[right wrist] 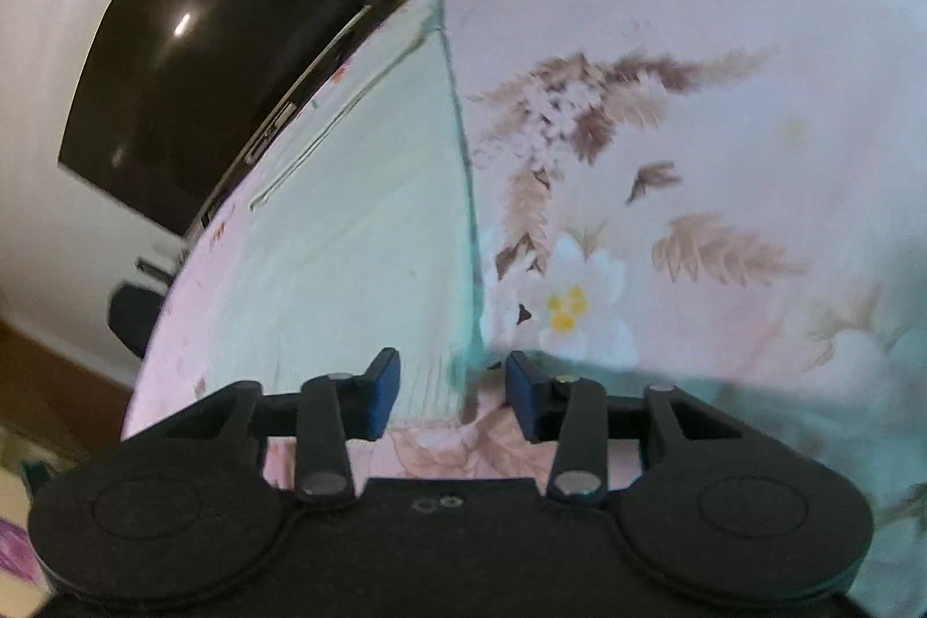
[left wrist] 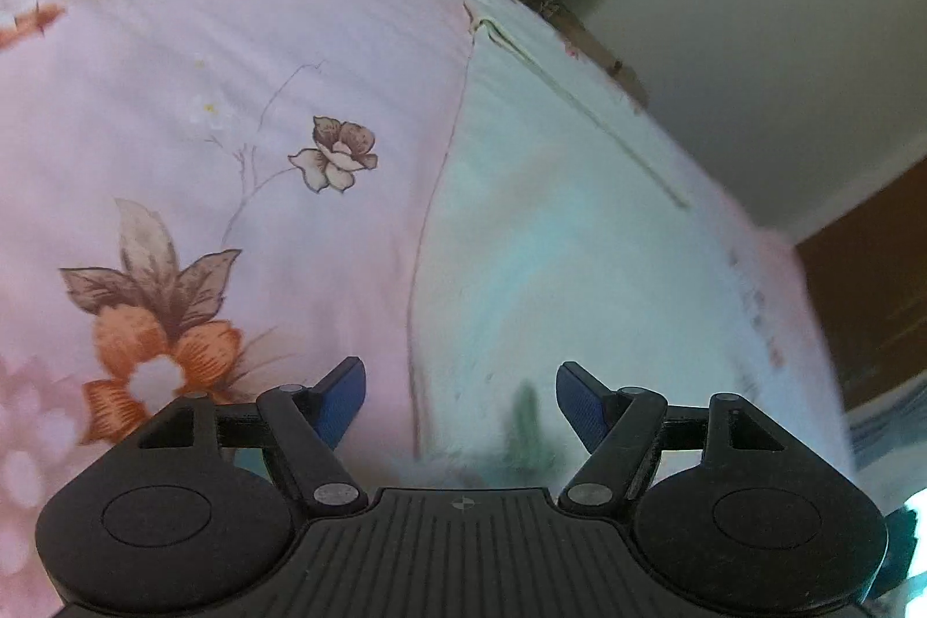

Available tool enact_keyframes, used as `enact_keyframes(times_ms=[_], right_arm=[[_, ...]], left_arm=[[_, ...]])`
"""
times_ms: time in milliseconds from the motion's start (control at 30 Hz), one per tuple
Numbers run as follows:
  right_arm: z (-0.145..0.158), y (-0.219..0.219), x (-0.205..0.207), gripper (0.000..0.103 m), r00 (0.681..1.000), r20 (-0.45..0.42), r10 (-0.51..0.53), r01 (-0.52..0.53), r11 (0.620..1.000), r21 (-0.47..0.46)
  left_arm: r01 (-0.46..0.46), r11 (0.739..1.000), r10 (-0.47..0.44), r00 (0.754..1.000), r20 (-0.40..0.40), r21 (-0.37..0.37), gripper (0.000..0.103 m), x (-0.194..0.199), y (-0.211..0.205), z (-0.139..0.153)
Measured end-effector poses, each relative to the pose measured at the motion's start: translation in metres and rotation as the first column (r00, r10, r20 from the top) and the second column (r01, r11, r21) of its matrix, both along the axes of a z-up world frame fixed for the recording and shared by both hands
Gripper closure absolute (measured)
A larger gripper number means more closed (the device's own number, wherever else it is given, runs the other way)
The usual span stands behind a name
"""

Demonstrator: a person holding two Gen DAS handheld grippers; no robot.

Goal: Fold small clothes

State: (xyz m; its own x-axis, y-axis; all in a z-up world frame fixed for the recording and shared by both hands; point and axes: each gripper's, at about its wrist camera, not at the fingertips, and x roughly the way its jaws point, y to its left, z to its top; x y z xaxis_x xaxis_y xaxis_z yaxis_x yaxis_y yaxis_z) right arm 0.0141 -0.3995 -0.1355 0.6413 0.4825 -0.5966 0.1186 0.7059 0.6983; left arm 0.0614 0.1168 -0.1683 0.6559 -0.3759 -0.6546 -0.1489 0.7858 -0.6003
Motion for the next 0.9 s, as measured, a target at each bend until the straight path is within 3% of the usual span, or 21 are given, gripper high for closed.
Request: enact_keyframes(times_ms=[100,167,200,233,267,333,500,567,600,633,667,767,900], right_arm=[[-0.007,0.005,0.015,0.066,1.0,-0.008,0.005,-0.004,0.999,0.053],[-0.008,0.01,0.024,0.066,1.0,-0.011,0.023,-0.022,0.998,0.066],[-0.009,0.012,0.027,0.066,1.0,-0.011,0.028,-0.027,0.997,0.074],[-0.009,0.013,0.031,0.066,0.999,-0.014,0.033,-0.032,0.996,0.083],[-0.008,0.014,0.033,0.066,0.999,-0.019,0.035,-0.033,0.995,0.089],[-0.007,0.015,0.033,0.066,0.999,-0.021,0.04,-0.038,0.995,0.092],[-0.014,0.014,0.029,0.072,0.998,-0.023,0.056,-0.053,0.991,0.12],[-0.019,0.011,0.033,0.091,0.999,-0.028,0.045,-0.041,0.992,0.116],[-0.02,0.013,0.036,0.094,0.999,-0.029,0.043,-0.04,0.994,0.101],[-0.021,0.014,0.04,0.096,0.999,-0.032,0.04,-0.037,0.995,0.09],[-0.02,0.016,0.041,0.097,0.999,-0.025,0.032,-0.03,0.996,0.085],[0.004,0.019,0.04,0.097,0.998,0.052,0.021,-0.022,0.999,0.036],[0.041,0.023,0.031,0.097,0.983,0.17,0.067,-0.064,0.998,-0.022]], left_arm=[[-0.034,0.993,0.035,0.999,0.003,-0.112,0.031,0.002,0.013,-0.01],[-0.036,0.988,0.037,0.999,0.008,-0.147,0.031,-0.002,0.016,-0.015],[-0.031,0.987,0.033,0.999,0.01,-0.157,0.037,-0.003,0.018,-0.017],[-0.025,0.987,0.026,1.0,0.004,-0.157,0.051,-0.005,0.017,-0.018],[-0.018,0.985,0.016,1.0,-0.01,-0.171,0.054,-0.007,0.019,-0.022],[-0.007,0.975,0.006,1.0,-0.007,-0.223,0.055,-0.015,0.02,-0.026],[-0.024,0.962,0.025,1.0,0.001,-0.271,0.054,-0.014,0.021,-0.035],[-0.018,0.967,0.022,1.0,0.011,-0.254,0.055,-0.007,0.018,-0.035],[-0.022,0.973,0.026,1.0,0.016,-0.23,0.073,-0.003,0.015,-0.032],[-0.033,0.983,0.035,0.999,0.007,-0.178,0.098,-0.001,0.011,-0.029],[-0.04,0.99,0.041,0.999,0.007,-0.134,0.098,-0.001,0.01,-0.024],[-0.036,0.987,0.051,0.994,0.093,-0.154,0.098,-0.009,0.014,-0.004],[0.034,0.995,-0.019,0.989,0.145,-0.099,0.098,-0.018,0.009,0.018]])
